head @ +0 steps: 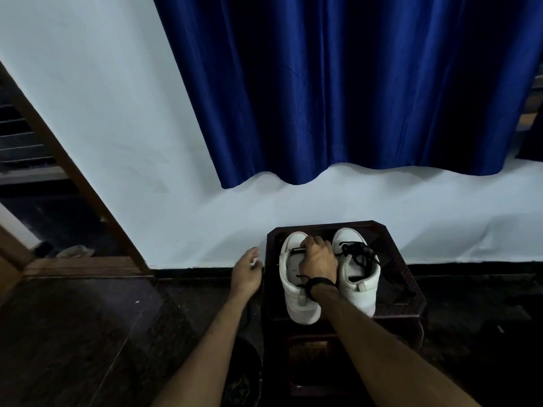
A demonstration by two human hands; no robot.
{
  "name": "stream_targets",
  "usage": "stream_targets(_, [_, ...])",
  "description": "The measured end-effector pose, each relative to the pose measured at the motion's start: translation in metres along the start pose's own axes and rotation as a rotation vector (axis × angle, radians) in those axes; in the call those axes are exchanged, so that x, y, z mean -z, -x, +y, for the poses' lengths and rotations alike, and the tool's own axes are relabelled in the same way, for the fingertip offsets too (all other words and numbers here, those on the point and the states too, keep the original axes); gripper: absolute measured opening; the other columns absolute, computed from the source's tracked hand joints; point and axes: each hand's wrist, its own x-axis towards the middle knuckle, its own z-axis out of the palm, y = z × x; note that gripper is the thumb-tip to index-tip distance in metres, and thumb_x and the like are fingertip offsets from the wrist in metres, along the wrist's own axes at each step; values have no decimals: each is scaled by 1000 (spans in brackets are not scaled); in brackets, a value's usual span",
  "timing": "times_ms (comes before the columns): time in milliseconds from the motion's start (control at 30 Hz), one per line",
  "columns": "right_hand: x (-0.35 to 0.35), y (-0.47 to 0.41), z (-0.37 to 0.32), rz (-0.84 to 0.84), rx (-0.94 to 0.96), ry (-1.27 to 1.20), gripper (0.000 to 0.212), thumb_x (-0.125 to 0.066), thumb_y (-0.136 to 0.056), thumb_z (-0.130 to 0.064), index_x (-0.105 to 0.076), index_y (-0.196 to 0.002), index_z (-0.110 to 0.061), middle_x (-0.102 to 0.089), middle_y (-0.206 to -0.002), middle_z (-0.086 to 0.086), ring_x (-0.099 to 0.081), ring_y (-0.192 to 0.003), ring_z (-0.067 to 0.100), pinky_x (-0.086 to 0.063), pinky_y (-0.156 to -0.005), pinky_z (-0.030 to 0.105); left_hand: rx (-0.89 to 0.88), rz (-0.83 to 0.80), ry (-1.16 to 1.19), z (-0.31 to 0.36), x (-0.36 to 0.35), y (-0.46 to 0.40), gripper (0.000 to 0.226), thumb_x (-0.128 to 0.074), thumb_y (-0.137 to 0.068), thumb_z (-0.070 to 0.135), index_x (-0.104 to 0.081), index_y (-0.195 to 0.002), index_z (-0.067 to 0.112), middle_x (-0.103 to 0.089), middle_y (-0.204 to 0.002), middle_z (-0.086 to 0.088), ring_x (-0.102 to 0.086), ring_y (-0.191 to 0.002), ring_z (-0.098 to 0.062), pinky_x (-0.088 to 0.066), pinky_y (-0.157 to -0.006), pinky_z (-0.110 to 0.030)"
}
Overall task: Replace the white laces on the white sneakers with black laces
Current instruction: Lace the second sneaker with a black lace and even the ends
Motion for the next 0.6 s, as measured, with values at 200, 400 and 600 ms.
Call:
stream_targets(200, [-2, -3, 3, 19, -24, -21, 39, -50, -76, 0, -58, -112, -12, -57, -112, 8, -50, -109, 30, -47, -80, 39, -105, -147, -39, 24, -29, -4, 26, -56, -86, 0, -73, -101, 12, -74, -102, -3, -67, -98, -16, -45, -78, -17])
stream_targets(400, [-4, -2, 2, 13, -17, -38, 42, -53, -74, 1, -55, -114, -11, -52, -116, 10, -49, -108, 32, -48, -79, 41, 67, 204, -7, 22, -11, 3, 18, -57, -89, 5, -74, -84, 5, -75, -94, -8, -66, -93, -23, -43, -75, -22])
stream_targets(600, [-7, -3, 3, 2, -93, -39, 41, -52, -77, -3, -48, -117, -6, -52, -117, 14, -50, -109, 33, -46, -86, 39, 223, 327, 134, 31, -27, 16, 23, -55, -94, 25, -72, -93, 10, -72, -101, -14, -64, -101, -34, -46, -77, -33])
